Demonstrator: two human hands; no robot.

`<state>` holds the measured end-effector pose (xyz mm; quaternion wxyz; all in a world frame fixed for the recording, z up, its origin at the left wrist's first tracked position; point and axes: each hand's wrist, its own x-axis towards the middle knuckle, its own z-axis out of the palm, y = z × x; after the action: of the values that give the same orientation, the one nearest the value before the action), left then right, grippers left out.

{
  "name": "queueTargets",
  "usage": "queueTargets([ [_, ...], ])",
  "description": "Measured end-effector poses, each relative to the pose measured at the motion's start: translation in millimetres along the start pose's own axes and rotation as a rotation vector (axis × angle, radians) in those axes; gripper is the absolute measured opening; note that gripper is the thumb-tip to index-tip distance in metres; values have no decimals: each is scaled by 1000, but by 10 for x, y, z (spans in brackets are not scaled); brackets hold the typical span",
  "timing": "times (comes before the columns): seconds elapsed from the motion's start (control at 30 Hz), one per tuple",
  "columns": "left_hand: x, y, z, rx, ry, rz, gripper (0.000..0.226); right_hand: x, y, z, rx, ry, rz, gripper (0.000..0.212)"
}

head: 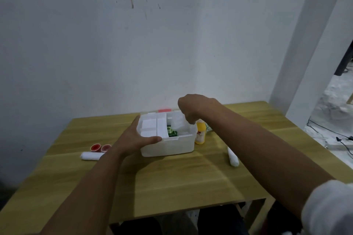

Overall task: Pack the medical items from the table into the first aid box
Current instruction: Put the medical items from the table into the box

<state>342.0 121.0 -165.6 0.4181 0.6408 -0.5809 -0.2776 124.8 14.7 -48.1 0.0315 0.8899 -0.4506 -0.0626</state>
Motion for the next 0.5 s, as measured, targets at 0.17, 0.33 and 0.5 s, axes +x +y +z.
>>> queueTargets([
  [0.17, 19, -29, 2, 42, 0, -16, 112, 169, -112, 301, 202, -40, -124, 54],
  [0.33, 22, -35, -4, 37, -16, -18, 109, 218, -201, 570, 401, 68, -142, 47],
  [0.5, 26, -40, -16, 35, -25, -18, 111, 220, -211, 644, 512, 131, -128, 38],
])
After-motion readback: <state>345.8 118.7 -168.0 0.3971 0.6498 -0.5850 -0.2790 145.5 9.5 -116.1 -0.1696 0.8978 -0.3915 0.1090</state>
